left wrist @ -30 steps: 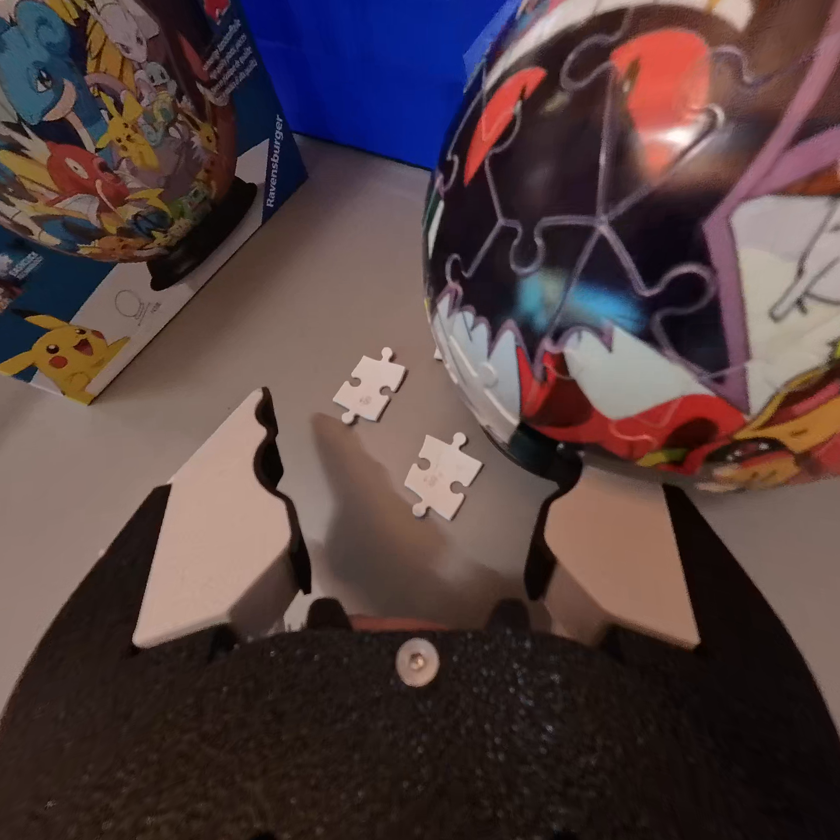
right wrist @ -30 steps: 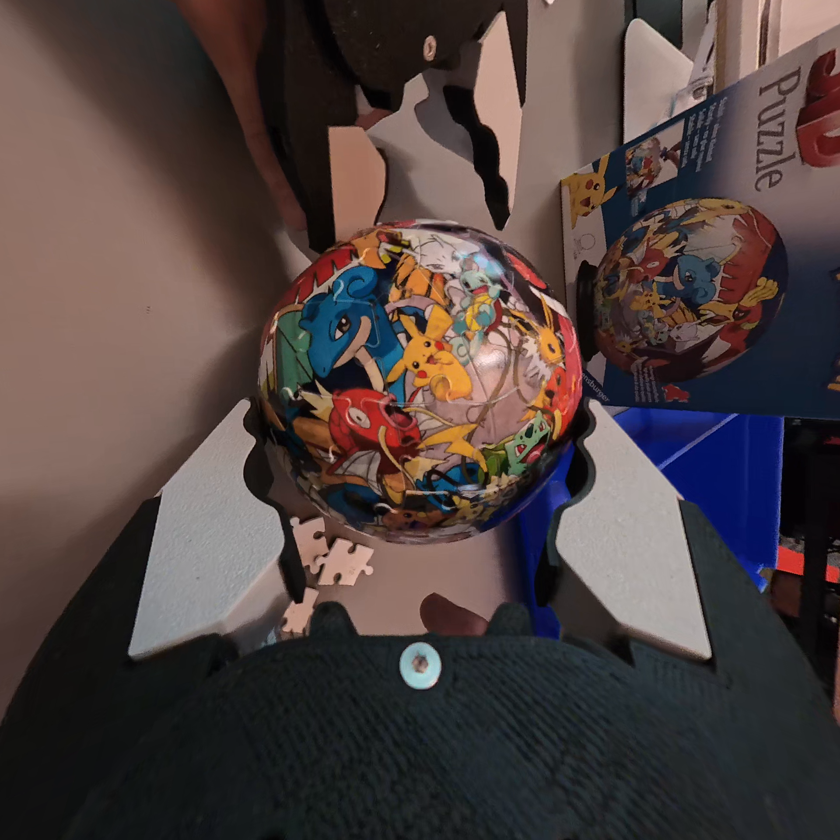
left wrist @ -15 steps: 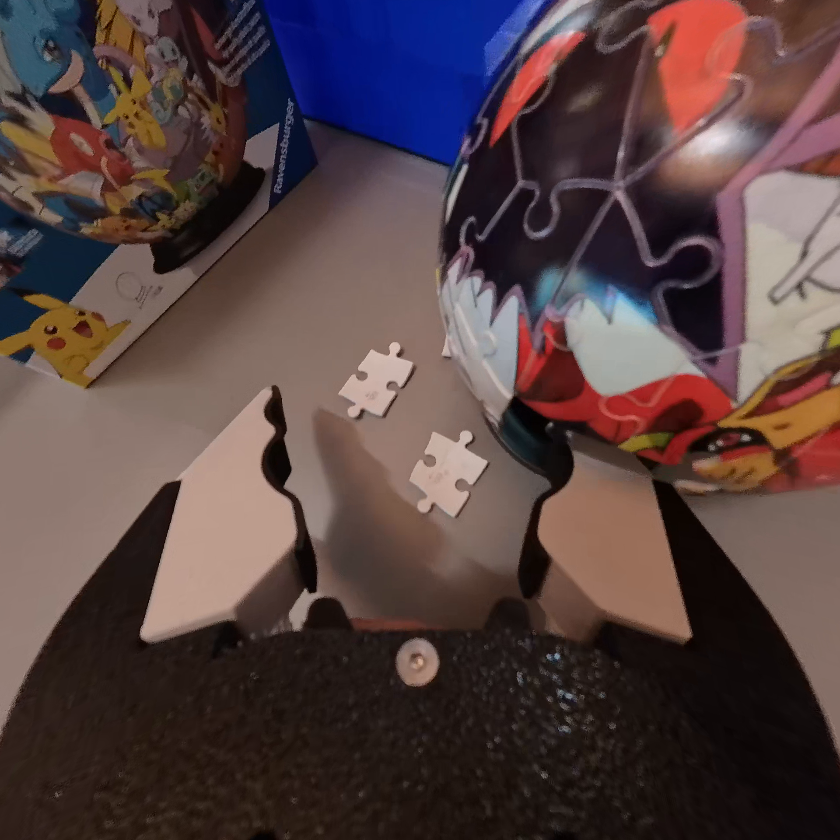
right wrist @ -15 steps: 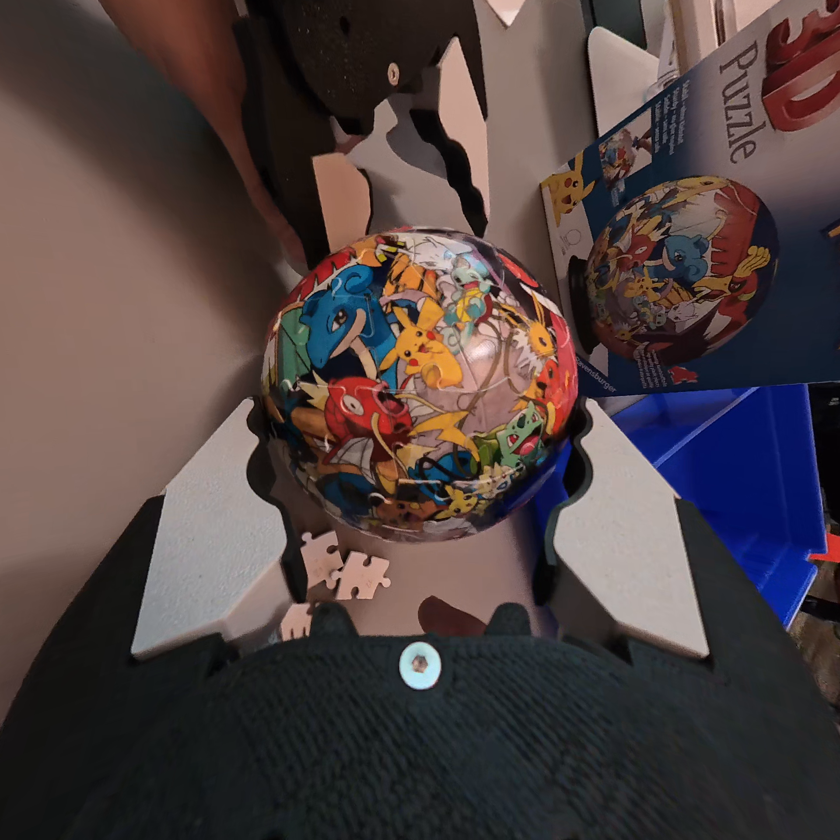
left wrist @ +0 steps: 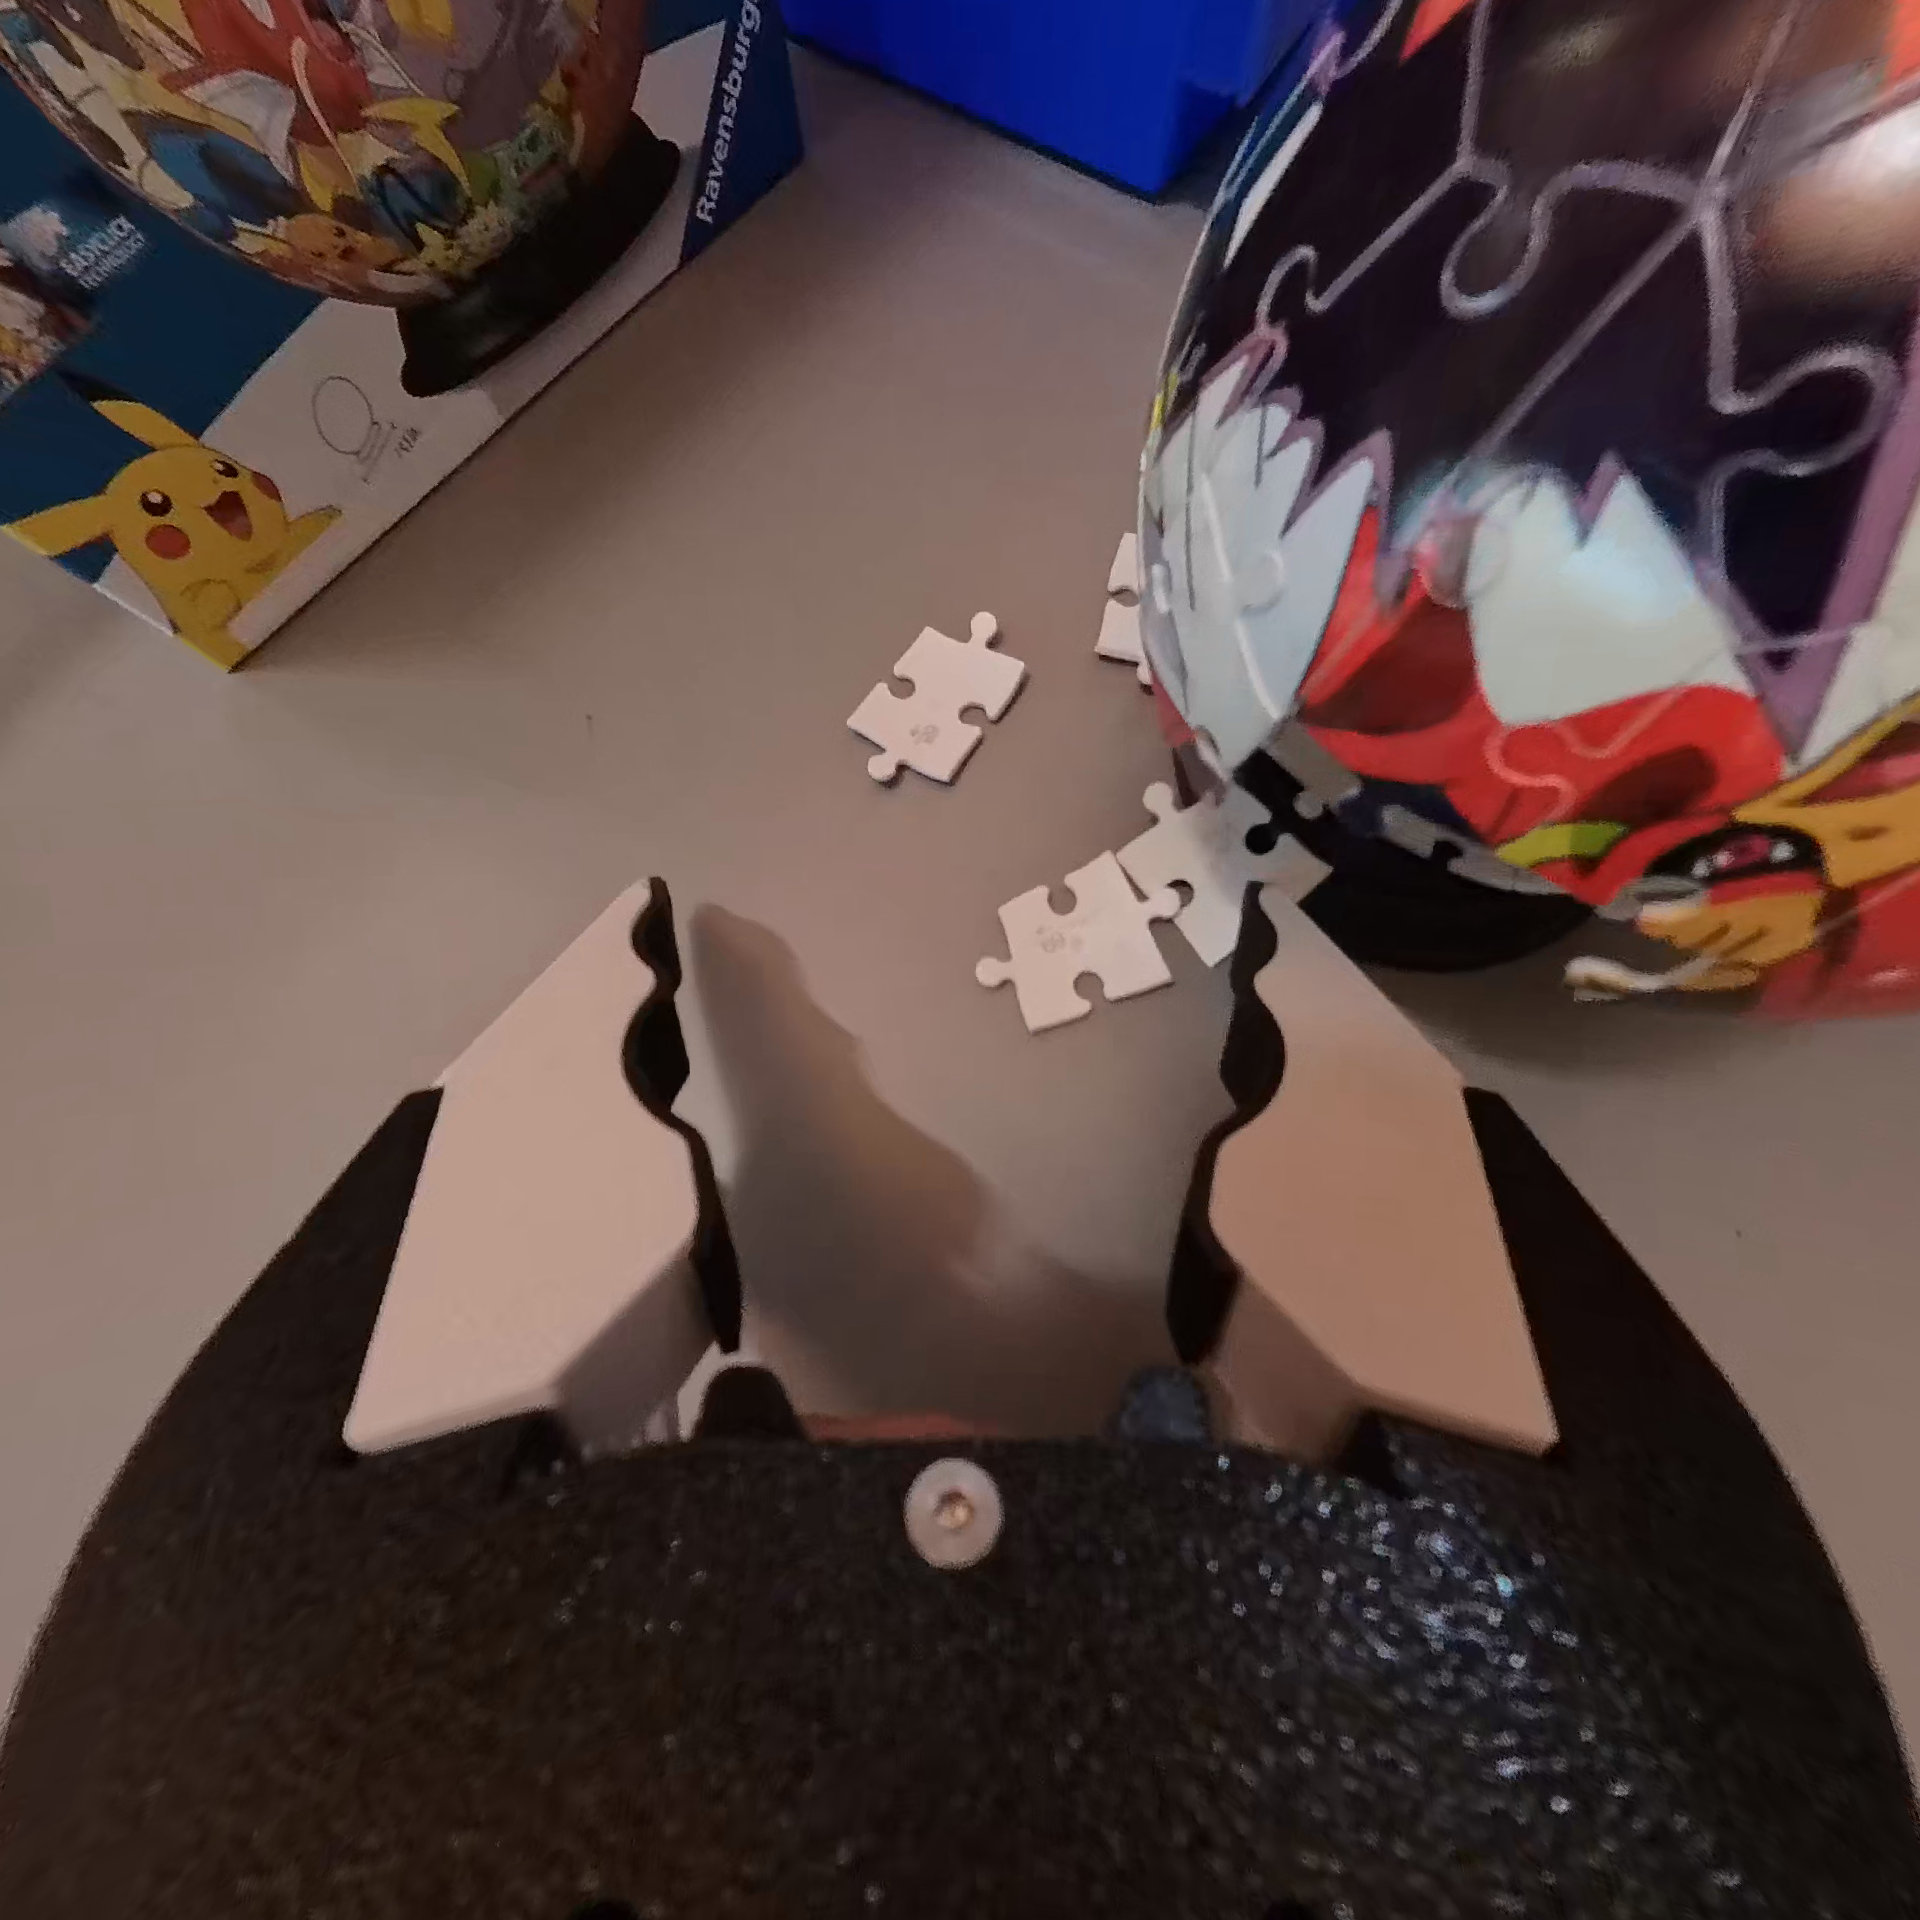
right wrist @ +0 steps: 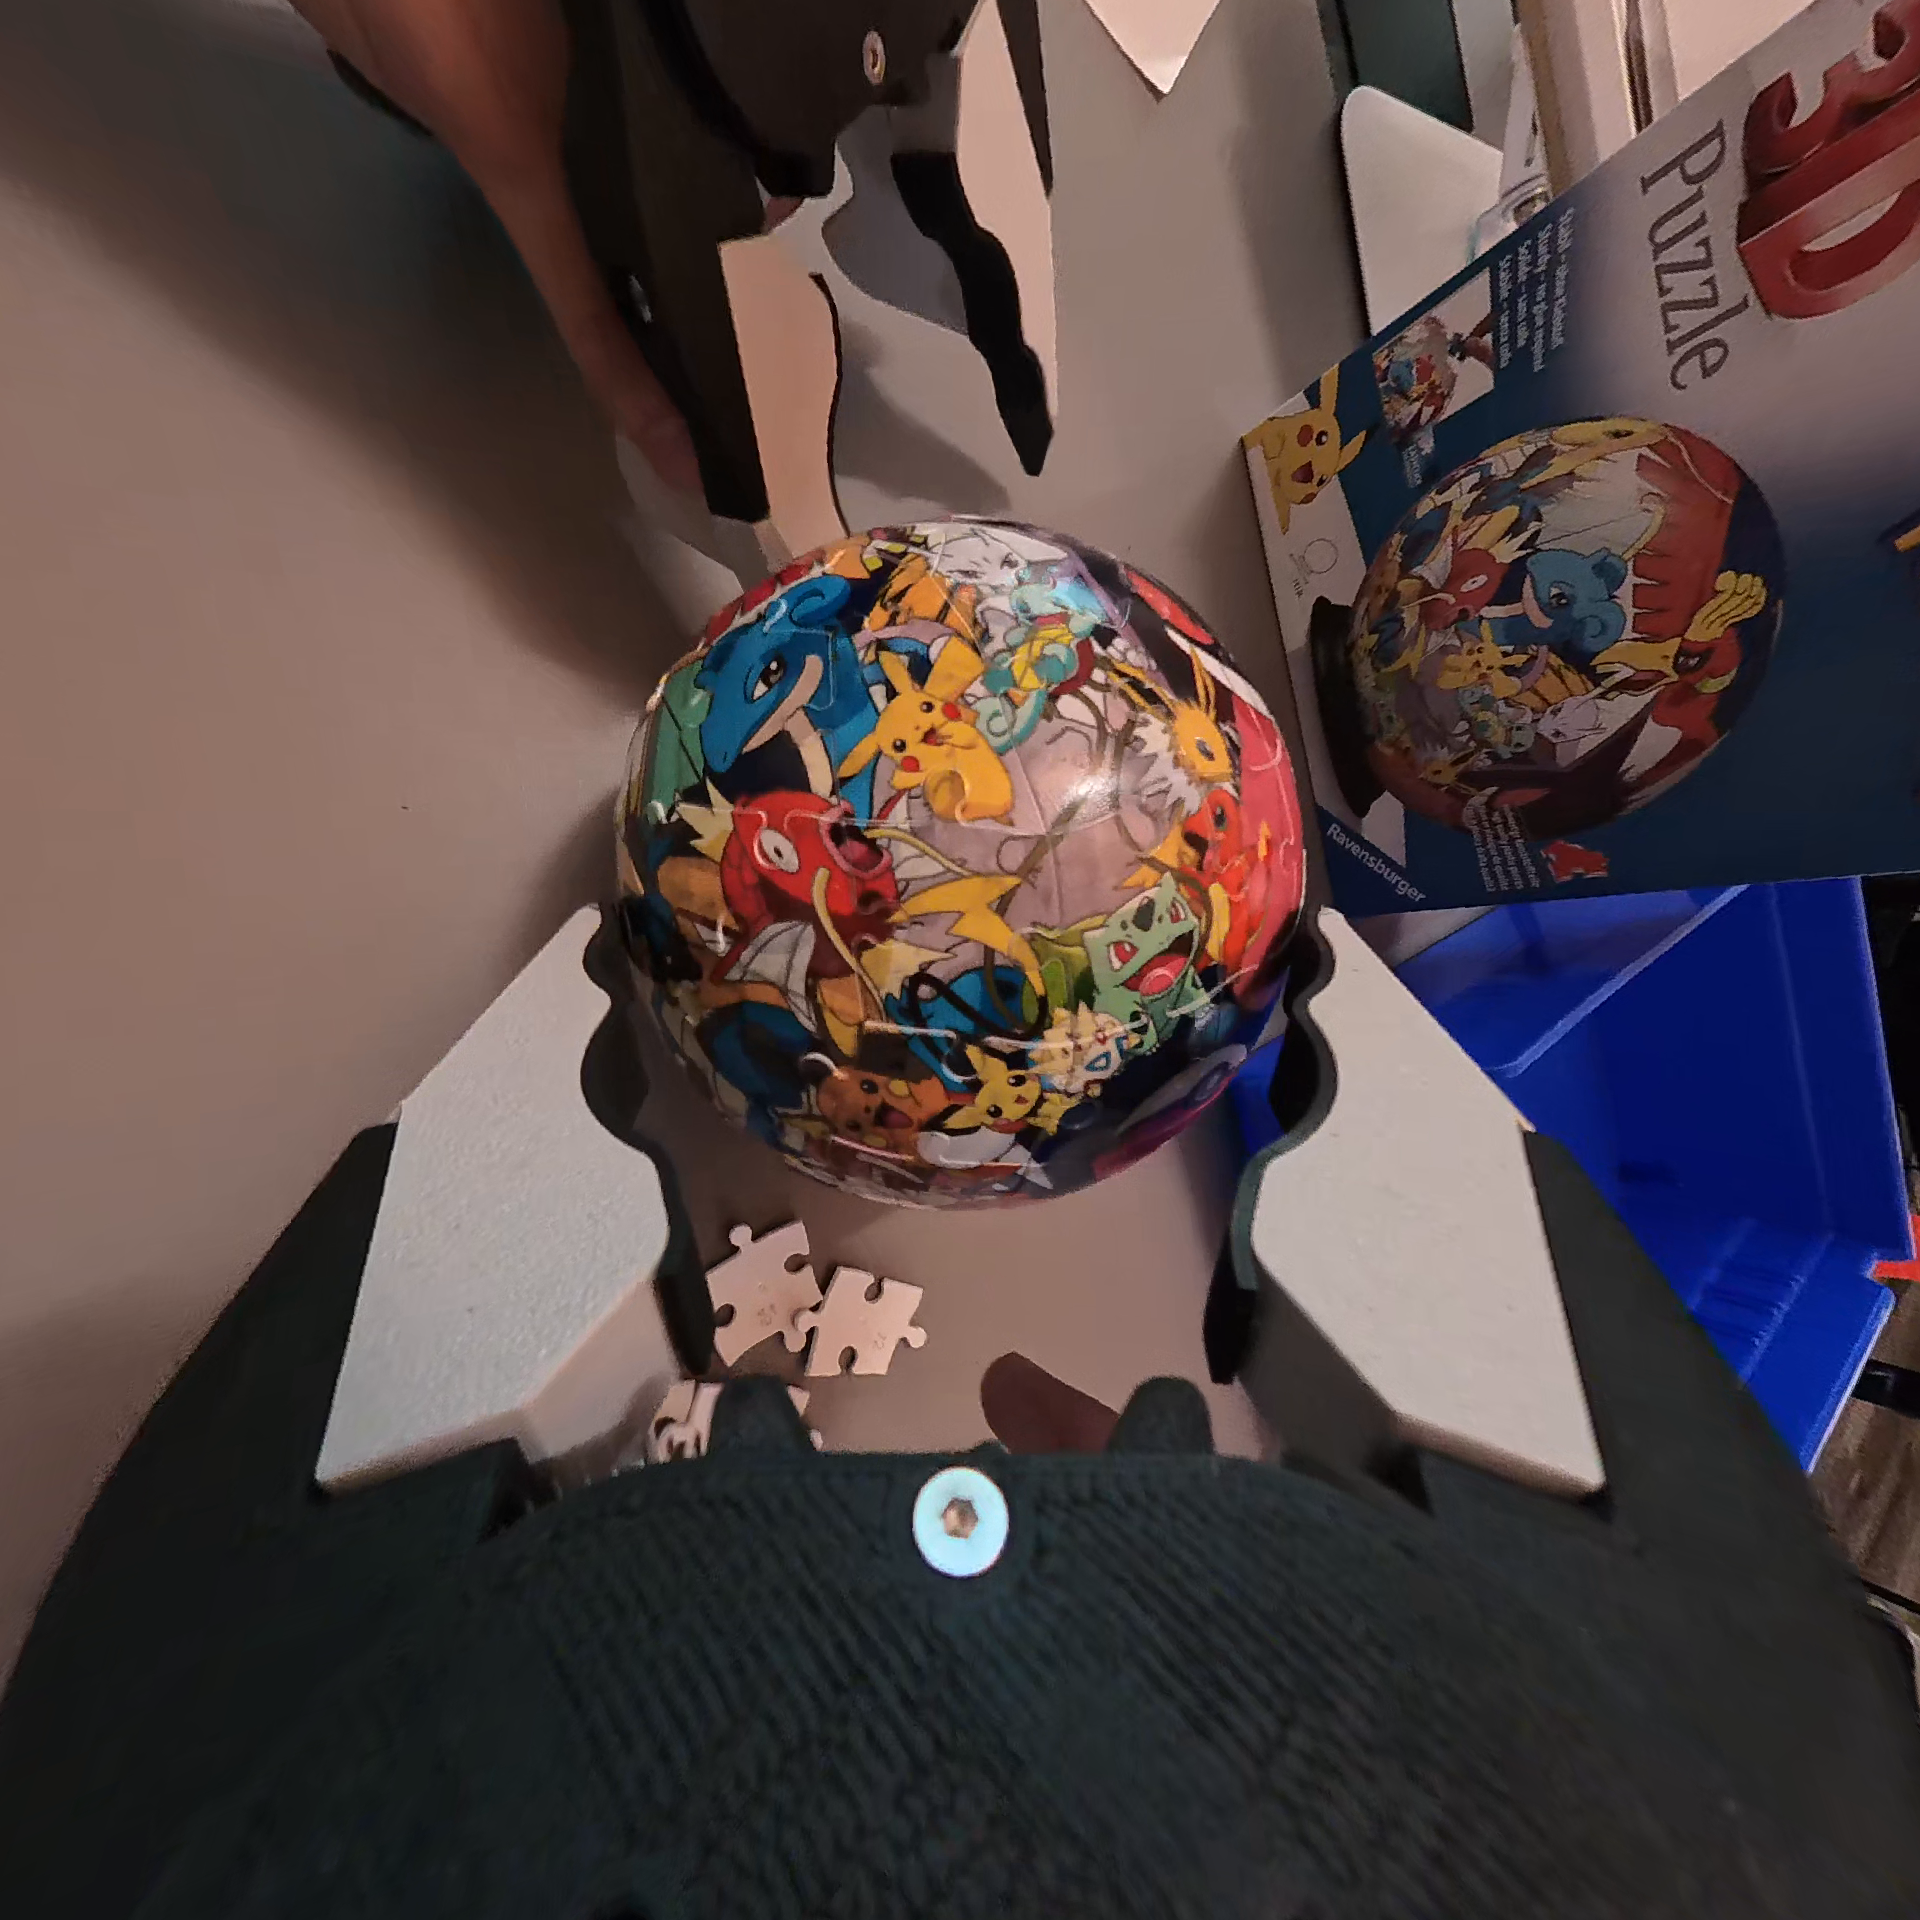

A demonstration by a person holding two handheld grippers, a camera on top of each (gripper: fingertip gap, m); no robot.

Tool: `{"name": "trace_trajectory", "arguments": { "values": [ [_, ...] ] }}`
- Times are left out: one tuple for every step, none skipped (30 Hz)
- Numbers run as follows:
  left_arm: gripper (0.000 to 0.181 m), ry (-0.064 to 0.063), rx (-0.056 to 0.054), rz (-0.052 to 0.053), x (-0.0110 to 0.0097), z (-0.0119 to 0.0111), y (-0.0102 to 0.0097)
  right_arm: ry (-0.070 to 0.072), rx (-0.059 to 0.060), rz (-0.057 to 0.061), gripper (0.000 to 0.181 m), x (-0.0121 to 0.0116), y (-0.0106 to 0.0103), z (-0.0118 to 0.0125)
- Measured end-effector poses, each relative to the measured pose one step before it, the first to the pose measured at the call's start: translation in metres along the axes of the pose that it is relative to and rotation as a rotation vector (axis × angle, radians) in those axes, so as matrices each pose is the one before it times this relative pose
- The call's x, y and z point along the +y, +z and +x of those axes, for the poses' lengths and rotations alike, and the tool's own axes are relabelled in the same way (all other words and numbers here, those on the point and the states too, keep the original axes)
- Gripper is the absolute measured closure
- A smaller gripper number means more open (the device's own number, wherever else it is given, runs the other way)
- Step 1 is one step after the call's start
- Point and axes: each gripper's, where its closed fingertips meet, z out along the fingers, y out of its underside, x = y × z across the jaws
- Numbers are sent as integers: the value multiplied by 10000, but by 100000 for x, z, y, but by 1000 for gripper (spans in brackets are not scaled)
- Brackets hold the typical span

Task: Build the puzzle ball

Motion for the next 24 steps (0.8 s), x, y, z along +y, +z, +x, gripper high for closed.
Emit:
{"name": "trace_trajectory", "arguments": {
  "values": [
    [78, 44, -8, -30, 155, -119, -112, -92, -17, -75, 57, 77, 3, -7],
    [79, 48, -36, 9, 123, -191, -151, -98, -17, -84, 57, 89, -4, -3],
    [86, 61, 21, 37, 101, -139, -193, -78, -23, -84, 57, 86, 0, 0],
    [95, 49, 135, 70, 58, 6, -232, -51, -35, -75, 57, 68, -21, 1],
    [99, 0, 260, 129, -66, 205, -243, -45, -46, -65, 58, 55, -34, 13],
    [101, 1, 401, 204, -211, 476, -272, -49, -53, -52, 58, 59, -42, 1],
    [105, 126, 640, 268, -324, 910, -316, -51, -62, -54, 59, 73, -68, 3],
    [109, 247, 813, 304, -357, 1255, -353, -31, -64, -37, 59, 75, -97, 30],
    [107, 227, 838, 280, -342, 1334, -356, 32, -73, -8, 59, 55, -87, 57],
    [101, 90, 669, 172, -216, 1045, -336, 82, -126, -18, 59, 86, -87, 1],
    [91, -37, 360, 104, -184, 505, -311, 85, -166, -40, 58, 160, -102, -30],
    [79, -113, 175, 169, -299, 126, -302, 94, -140, -35, 56, 175, -143, 41],
    [72, -182, 171, 308, -539, 48, -221, 154, -156, -6, 52, 172, -157, 55],
    [66, -254, 235, 405, -749, 95, -74, 204, -231, 36, 48, 134, -197, 1],
    [60, -245, 336, 448, -846, 267, 92, 211, -177, 84, 44, 115, -212, 136],
    [54, -205, 348, 403, -765, 324, 251, 153, -28, 159, 43, 53, -189, 386],
    [54, -194, 317, 205, -526, 288, 360, 99, 39, 223, 43, -16, -76, 455],
    [54, -194, 236, 6, -331, 136, 390, 150, -82, 281, 44, -109, 119, 188],
    [54, -233, 75, -84, -269, -129, 417, 244, -262, 233, 44, -74, 297, -173],
    [54, -266, 41, -129, -212, -158, 437, 257, -276, 47, 44, 167, 357, -268],
    [55, -244, 149, -167, -126, 15, 395, 228, -157, -131, 45, 419, 328, -135],
    [55, -244, 182, -155, -102, 109, 328, 207, -87, -167, 49, 499, 236, -51],
    [60, -188, 212, -100, -146, 233, 232, 163, -153, -86, 54, 424, 157, -156],
    [67, -51, 256, -61, -128, 375, 169, 195, -220, 75, 58, 209, 65, -282]
  ]
}}
